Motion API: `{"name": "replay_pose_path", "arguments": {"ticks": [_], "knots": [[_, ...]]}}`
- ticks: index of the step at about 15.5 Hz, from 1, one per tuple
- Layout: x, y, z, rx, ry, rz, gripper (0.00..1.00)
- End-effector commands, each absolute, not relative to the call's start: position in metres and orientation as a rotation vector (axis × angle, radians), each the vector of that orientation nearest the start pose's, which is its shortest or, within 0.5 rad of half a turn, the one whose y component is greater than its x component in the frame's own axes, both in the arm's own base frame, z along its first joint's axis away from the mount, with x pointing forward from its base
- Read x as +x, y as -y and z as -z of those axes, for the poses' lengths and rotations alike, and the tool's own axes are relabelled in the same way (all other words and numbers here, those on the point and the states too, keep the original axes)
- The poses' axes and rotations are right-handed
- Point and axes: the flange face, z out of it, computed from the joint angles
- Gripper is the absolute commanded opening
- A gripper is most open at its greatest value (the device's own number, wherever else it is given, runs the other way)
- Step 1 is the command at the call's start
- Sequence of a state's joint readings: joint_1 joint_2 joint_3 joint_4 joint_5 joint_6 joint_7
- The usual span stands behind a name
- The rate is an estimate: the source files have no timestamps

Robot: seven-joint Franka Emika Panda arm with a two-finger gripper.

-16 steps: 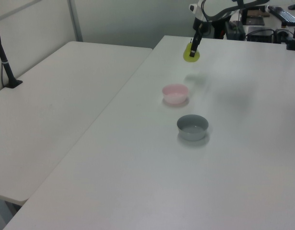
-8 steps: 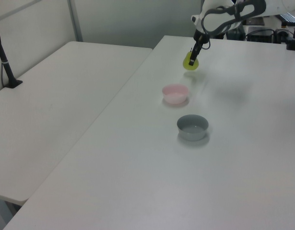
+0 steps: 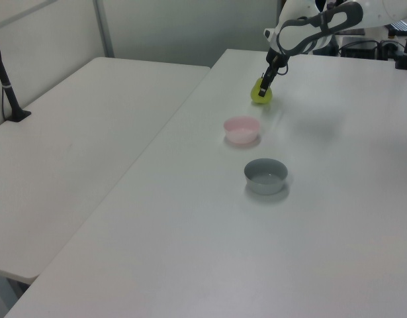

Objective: Pick up a pear from the bowl

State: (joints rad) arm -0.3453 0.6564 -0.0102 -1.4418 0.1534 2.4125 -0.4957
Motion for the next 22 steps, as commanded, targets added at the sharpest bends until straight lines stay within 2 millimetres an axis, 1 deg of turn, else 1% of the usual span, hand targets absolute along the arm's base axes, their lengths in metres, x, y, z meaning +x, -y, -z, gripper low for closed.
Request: {"name": "replay_pose_path", "arguments": {"ticks": [1, 3, 5, 7, 9, 13, 16, 18, 19, 20, 22], "knots": [[0.701, 0.258, -0.337, -3.11, 0.033, 0.552, 0.99], [0.701, 0.258, -0.34, -3.108, -0.004, 0.556, 1.0], [0.7, 0.258, -0.349, -3.109, -0.001, 0.565, 1.0], [0.697, 0.26, -0.369, -3.114, -0.003, 0.59, 1.0], [0.69, 0.257, -0.389, -3.111, 0.009, 0.556, 1.0], [0.677, 0.246, -0.434, -3.095, 0.036, 0.476, 1.0], [0.658, 0.236, -0.482, -3.069, -0.025, 0.408, 1.0], [0.645, 0.227, -0.507, -3.054, -0.054, 0.356, 1.0], [0.634, 0.221, -0.528, -3.048, -0.045, 0.334, 1.0], [0.627, 0.217, -0.54, -3.047, -0.039, 0.316, 1.0], [0.612, 0.208, -0.565, -3.032, -0.092, 0.277, 1.0]]}}
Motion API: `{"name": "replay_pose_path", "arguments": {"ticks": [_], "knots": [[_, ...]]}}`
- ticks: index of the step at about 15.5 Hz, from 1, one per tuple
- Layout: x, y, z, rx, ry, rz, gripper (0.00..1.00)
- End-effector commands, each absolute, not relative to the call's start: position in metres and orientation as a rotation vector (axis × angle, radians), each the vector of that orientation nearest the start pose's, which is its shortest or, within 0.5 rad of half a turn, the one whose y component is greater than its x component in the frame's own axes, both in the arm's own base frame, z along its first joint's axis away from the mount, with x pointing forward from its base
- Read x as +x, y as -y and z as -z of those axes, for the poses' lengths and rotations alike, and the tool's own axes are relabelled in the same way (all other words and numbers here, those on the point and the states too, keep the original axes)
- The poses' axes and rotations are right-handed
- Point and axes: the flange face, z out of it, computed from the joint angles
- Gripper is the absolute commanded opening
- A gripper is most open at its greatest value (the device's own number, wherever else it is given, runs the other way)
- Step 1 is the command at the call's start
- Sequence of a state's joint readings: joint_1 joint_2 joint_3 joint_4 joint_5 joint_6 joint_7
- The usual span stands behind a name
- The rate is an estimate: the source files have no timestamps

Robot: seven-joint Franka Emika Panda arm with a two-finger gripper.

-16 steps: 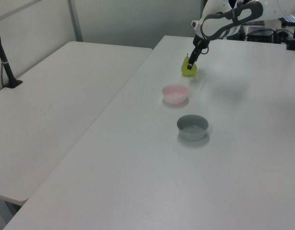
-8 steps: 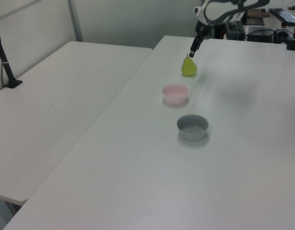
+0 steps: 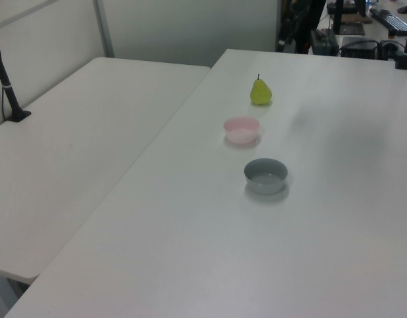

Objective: Pick up a pear from the bowl

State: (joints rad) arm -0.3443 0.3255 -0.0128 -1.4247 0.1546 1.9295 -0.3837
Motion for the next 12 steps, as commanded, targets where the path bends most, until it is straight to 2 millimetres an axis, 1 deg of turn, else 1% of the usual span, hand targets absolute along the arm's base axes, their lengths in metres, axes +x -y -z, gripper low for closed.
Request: {"name": "replay_pose_path", "arguments": {"ticks": [1, 3, 5, 6, 8, 9, 10, 12], "knots": [[0.604, 0.203, -0.578, -3.027, -0.127, 0.261, 1.0], [0.589, 0.194, -0.599, -3.016, -0.153, 0.221, 1.0], [0.574, 0.18, -0.616, -3.007, -0.135, 0.166, 1.0], [0.561, 0.17, -0.632, -3.01, -0.111, 0.143, 1.0], [0.544, 0.151, -0.652, -3.007, -0.068, 0.102, 1.0], [0.536, 0.142, -0.66, -3.01, -0.056, 0.075, 1.0], [0.532, 0.132, -0.663, -3.027, -0.081, 0.034, 1.0], [0.53, 0.111, -0.667, -3.065, -0.158, 0.0, 1.0]]}}
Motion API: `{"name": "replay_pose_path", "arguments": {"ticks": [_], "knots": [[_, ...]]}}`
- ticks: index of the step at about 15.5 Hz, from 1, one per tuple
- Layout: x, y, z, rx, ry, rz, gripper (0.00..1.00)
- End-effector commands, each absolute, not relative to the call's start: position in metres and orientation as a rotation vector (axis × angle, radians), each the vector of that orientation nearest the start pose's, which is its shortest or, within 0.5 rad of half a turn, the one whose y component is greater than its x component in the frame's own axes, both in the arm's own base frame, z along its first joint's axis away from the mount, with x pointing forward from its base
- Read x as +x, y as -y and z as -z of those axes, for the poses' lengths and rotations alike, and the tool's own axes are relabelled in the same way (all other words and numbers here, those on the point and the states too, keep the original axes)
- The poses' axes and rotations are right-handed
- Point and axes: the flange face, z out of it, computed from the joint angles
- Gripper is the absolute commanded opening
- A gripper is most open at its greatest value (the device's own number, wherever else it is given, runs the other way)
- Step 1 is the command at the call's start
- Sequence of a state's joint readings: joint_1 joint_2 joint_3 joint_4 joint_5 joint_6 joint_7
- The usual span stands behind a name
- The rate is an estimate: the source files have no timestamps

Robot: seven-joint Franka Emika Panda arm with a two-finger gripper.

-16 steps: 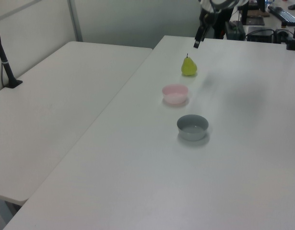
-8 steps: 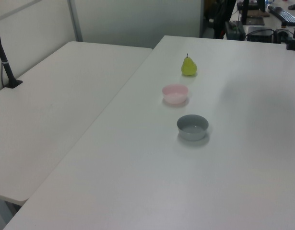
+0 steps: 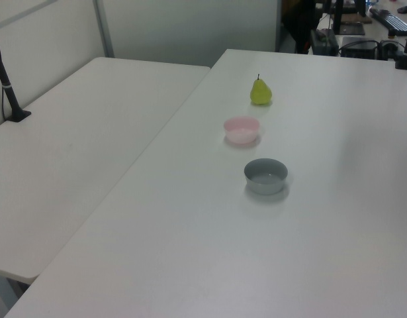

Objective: Pick up a pear from the bowl

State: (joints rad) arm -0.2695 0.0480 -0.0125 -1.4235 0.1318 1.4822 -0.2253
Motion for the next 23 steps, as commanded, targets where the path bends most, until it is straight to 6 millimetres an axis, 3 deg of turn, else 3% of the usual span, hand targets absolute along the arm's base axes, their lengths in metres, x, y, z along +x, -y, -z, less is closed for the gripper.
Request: {"name": "replay_pose_path", "arguments": {"ticks": [1, 3, 11, 23], "knots": [[0.532, 0.103, -0.665, -3.064, -0.178, 0.002, 1.0], [0.54, 0.08, -0.654, -3.065, -0.108, -0.016, 1.0], [0.558, 0.084, -0.646, -3.084, -0.044, 0.168, 1.0], [0.559, 0.083, -0.64, -3.083, -0.054, 0.174, 1.0]]}}
